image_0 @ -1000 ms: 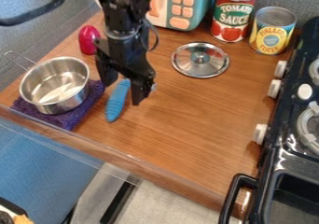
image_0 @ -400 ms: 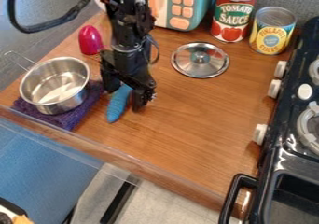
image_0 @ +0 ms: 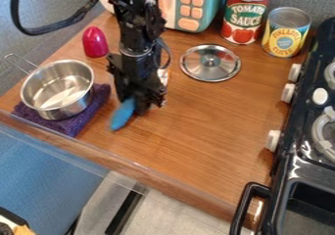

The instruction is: Move the blue spoon next to a red stuff

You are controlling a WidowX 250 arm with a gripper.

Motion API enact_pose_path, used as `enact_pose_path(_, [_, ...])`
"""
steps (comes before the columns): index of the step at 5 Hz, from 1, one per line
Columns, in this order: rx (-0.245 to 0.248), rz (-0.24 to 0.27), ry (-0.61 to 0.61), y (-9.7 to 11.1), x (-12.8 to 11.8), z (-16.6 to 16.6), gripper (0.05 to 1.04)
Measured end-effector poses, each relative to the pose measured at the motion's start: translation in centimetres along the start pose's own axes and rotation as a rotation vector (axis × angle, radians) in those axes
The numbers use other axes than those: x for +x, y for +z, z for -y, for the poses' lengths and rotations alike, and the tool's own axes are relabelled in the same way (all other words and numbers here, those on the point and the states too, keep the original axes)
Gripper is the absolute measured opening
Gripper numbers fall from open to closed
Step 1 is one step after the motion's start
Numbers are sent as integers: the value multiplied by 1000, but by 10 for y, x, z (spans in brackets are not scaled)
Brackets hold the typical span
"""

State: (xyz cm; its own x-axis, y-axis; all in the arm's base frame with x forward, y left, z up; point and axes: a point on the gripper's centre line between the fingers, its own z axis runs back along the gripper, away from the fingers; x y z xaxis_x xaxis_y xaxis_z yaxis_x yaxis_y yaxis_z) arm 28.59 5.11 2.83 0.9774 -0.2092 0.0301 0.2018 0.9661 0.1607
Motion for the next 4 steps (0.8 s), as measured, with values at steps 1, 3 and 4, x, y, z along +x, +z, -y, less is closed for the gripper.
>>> enact_pose_path(1, [-6,-4,-6,9,-3,0,378])
enact_pose_path(3, [-56,109,101,65,17,-14,377])
enact_pose_path(4, [-51,118,138,60,42,-34,377])
